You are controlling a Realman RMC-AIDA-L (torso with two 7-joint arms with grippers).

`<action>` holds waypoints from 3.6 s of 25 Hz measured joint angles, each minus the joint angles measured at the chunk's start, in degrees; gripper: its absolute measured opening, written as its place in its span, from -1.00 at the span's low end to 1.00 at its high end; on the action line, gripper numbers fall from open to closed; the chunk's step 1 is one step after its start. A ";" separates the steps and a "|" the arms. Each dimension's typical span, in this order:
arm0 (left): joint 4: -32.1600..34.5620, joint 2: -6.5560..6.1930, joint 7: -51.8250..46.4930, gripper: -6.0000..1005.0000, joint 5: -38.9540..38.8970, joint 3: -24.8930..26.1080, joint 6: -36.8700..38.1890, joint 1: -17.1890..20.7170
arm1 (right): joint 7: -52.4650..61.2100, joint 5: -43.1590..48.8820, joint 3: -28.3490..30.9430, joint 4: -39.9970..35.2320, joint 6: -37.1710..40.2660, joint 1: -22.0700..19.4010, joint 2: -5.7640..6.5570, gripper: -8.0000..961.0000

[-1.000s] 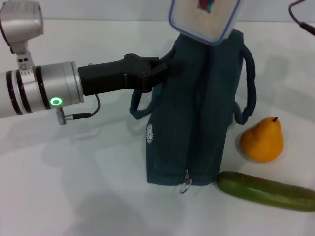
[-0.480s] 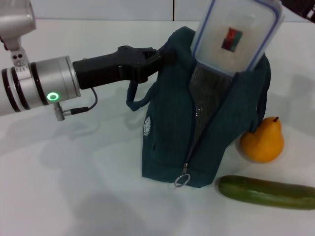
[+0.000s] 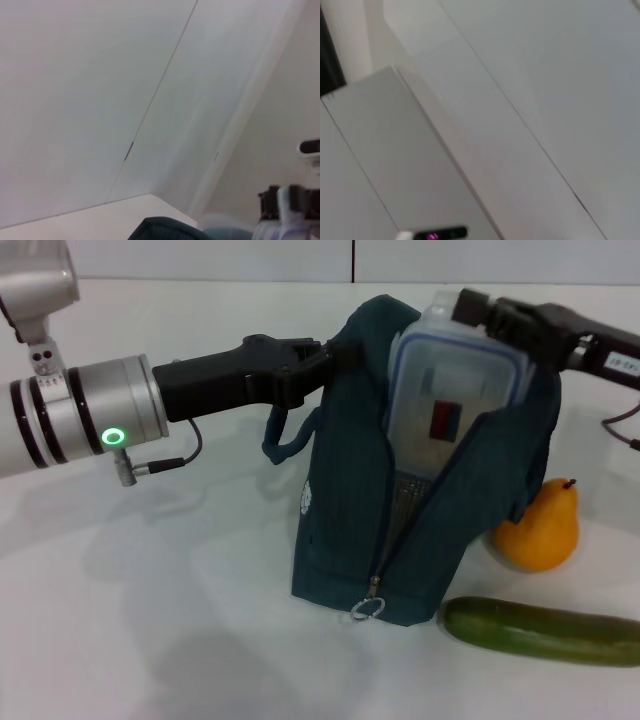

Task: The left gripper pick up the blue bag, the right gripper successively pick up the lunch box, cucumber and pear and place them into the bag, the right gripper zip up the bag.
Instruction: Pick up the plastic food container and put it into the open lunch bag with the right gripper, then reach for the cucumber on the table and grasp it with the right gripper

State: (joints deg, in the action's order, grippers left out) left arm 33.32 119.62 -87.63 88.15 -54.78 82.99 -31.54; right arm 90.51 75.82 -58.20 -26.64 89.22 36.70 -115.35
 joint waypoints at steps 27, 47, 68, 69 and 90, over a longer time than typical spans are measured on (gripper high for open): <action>-0.98 -0.07 0.44 -0.90 -0.24 -0.06 -2.30 0.68 | 10.97 10.83 -0.78 -41.92 2.13 -14.77 2.29 0.32; -2.09 0.02 1.22 -0.90 -0.43 -0.46 -3.50 -0.64 | 29.63 47.50 -14.15 -54.83 19.73 -4.75 0.08 0.40; -2.22 0.00 2.67 -0.90 -0.70 -0.14 -3.84 -0.28 | 34.18 56.77 -32.68 -51.72 8.07 -2.95 -0.37 0.32; -2.22 0.00 2.69 -0.90 -0.71 -0.12 -3.84 -0.28 | 34.41 57.16 -33.28 -51.48 7.57 -2.91 -0.39 0.32; -2.38 0.00 4.04 -0.90 -1.49 0.46 -3.80 -0.11 | 38.35 59.25 -38.83 -49.60 3.40 -1.60 -0.58 0.25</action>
State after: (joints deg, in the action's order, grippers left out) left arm 30.94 119.62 -83.58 86.66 -54.32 79.19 -31.66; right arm 128.86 135.07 -97.03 -76.24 92.63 35.11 -115.92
